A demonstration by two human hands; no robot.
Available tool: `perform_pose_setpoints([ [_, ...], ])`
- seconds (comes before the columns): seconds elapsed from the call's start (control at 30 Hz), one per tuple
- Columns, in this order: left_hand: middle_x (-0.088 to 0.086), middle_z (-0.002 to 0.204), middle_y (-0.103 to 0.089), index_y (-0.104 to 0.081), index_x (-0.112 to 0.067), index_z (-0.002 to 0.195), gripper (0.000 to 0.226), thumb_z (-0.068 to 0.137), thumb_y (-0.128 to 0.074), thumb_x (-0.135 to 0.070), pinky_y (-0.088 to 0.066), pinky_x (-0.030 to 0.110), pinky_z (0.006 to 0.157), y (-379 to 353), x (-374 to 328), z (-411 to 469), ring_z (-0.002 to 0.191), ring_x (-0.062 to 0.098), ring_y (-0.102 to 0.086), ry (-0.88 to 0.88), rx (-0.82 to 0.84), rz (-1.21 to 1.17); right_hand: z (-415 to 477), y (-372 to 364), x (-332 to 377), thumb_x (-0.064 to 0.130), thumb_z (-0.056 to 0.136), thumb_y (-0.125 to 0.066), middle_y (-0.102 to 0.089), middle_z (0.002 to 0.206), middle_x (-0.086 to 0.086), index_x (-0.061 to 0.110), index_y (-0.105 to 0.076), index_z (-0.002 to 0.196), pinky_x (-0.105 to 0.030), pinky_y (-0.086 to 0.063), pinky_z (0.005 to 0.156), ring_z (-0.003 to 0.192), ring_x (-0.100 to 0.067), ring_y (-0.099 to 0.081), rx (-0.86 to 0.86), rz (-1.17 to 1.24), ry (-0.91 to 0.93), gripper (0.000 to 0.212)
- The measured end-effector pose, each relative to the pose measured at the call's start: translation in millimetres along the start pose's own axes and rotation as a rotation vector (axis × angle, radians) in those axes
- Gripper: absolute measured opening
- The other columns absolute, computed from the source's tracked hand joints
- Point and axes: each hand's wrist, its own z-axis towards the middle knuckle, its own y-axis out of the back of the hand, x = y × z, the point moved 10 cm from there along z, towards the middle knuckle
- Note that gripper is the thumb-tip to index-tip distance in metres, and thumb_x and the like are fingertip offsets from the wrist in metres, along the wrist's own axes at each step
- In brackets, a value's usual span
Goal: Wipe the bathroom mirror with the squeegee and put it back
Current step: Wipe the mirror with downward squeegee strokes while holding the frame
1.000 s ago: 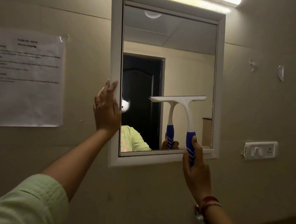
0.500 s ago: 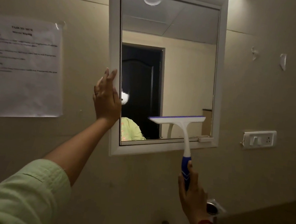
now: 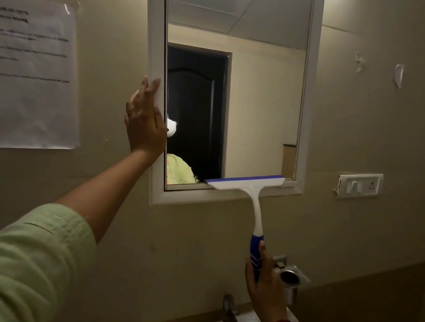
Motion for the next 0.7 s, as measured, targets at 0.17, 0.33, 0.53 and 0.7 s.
perform_pose_setpoints([
  [0.17,0.007,0.146,-0.038,-0.040,-0.022,0.136,0.048,0.089,-0.033,-0.009,-0.032,0.037,0.102,-1,1,0,0.129,0.029,-0.037,0.009,-0.001,-0.002,6,23,26,0.015,0.088,-0.055,-0.063,0.081,0.000,0.048,-0.010,0.133,-0.013,-0.042,0.047,0.049,-0.005,-0.055,-0.096,0.047,0.100,0.072],
  [0.33,0.006,0.145,-0.039,-0.039,-0.023,0.136,0.047,0.091,-0.031,-0.013,-0.032,0.038,0.101,0,1,0,0.129,0.028,-0.037,0.004,0.001,-0.011,53,86,85,0.040,0.089,-0.035,-0.052,0.066,0.006,0.040,-0.016,0.134,-0.016,-0.044,0.039,0.053,-0.013,-0.058,-0.330,0.288,0.191,0.049],
  [0.53,0.006,0.145,-0.039,-0.039,-0.022,0.136,0.047,0.091,-0.031,-0.012,-0.032,0.038,0.101,0,0,1,0.130,0.029,-0.037,0.005,0.003,-0.027,124,155,168,0.038,0.092,-0.031,-0.057,0.077,-0.002,0.032,-0.021,0.134,-0.020,-0.045,0.047,0.048,-0.008,-0.050,-0.435,0.199,0.406,0.044],
  [0.7,0.010,0.144,-0.039,-0.041,-0.018,0.135,0.047,0.090,-0.033,-0.010,-0.030,0.041,0.103,1,-2,1,0.130,0.030,-0.037,-0.008,0.002,-0.041,163,192,213,0.032,0.095,-0.036,-0.061,0.116,-0.014,0.017,-0.027,0.141,-0.019,-0.053,0.064,0.064,-0.003,-0.055,-0.549,0.115,0.498,0.049],
])
